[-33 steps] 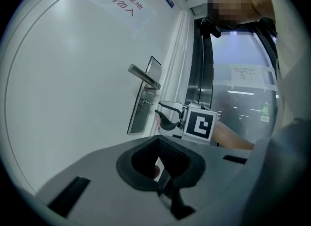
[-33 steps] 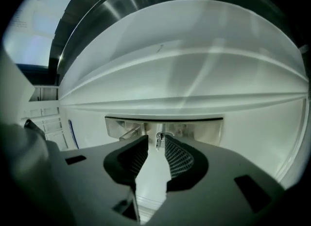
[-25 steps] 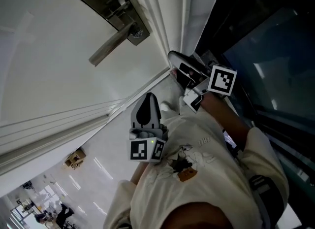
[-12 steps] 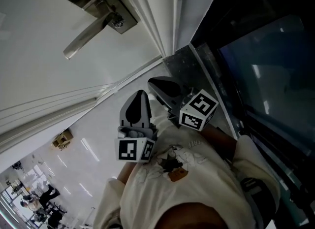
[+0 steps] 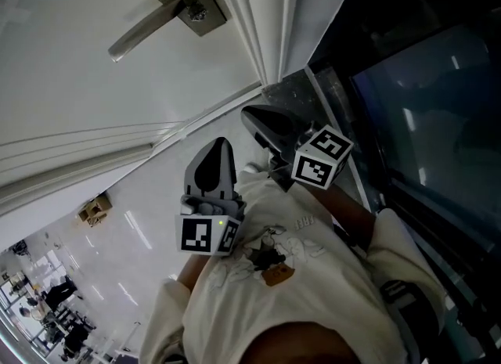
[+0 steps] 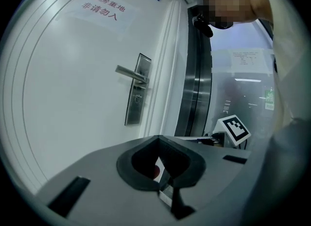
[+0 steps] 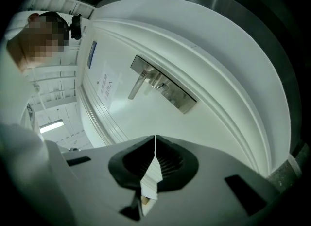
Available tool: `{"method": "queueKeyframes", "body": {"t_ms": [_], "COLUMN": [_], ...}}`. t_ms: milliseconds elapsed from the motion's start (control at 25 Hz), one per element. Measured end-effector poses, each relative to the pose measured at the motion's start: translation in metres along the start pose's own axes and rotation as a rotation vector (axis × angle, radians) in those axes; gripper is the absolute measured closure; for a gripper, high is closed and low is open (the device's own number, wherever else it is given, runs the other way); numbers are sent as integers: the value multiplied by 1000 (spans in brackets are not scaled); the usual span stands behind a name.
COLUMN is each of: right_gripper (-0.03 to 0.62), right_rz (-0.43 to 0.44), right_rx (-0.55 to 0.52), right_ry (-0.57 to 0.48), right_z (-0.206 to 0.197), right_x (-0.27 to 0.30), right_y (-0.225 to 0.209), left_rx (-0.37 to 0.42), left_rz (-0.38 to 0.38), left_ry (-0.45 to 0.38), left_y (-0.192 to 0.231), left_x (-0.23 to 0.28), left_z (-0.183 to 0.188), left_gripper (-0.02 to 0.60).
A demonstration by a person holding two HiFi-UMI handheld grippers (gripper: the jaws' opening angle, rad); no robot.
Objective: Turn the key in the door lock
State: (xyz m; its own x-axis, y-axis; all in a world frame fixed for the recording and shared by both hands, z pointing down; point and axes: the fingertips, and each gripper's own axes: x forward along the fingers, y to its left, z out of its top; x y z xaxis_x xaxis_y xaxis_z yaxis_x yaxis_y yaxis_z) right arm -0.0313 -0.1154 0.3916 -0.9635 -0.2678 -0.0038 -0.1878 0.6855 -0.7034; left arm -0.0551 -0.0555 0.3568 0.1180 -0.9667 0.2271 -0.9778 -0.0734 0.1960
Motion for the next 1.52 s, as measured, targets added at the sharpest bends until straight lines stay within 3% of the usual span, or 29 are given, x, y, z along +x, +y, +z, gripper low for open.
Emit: {"method": "queueKeyframes", "body": {"t_ms": [120,320,560,840,1080,1240,1520], "right_gripper": [585,586,586,586,586,586,586], "right_rz": [8,-39,19,56,89,64,57], "right_rx": [-22,39,25,6,-21,-25,-37], "right_ry": [14,3,5,25,78,100,109], "right_z": [-4,-9,-25,-50,-59,-65,-60], "right_x": [-5,-25,-19,-18,-10,-24,-58], "right_y": [10,32,71,120,140,137,146], "left_rx": [-17,-69,-110,-156,-168,-200,-149], "left_rz": [-9,-26,-11,-43,-26,-29,-58], "left_ry": [-12,-61,-131,-103,-108,-113,-135], "left_y": [-2,1,7,9,6,-10,-44], "left_x": [-23,-77,-125,-163,-168,-163,-165], "left_z": [-4,-5,-21,-38,-36,-33,-27], "left_gripper": [577,577,576,576,577,577,577]}}
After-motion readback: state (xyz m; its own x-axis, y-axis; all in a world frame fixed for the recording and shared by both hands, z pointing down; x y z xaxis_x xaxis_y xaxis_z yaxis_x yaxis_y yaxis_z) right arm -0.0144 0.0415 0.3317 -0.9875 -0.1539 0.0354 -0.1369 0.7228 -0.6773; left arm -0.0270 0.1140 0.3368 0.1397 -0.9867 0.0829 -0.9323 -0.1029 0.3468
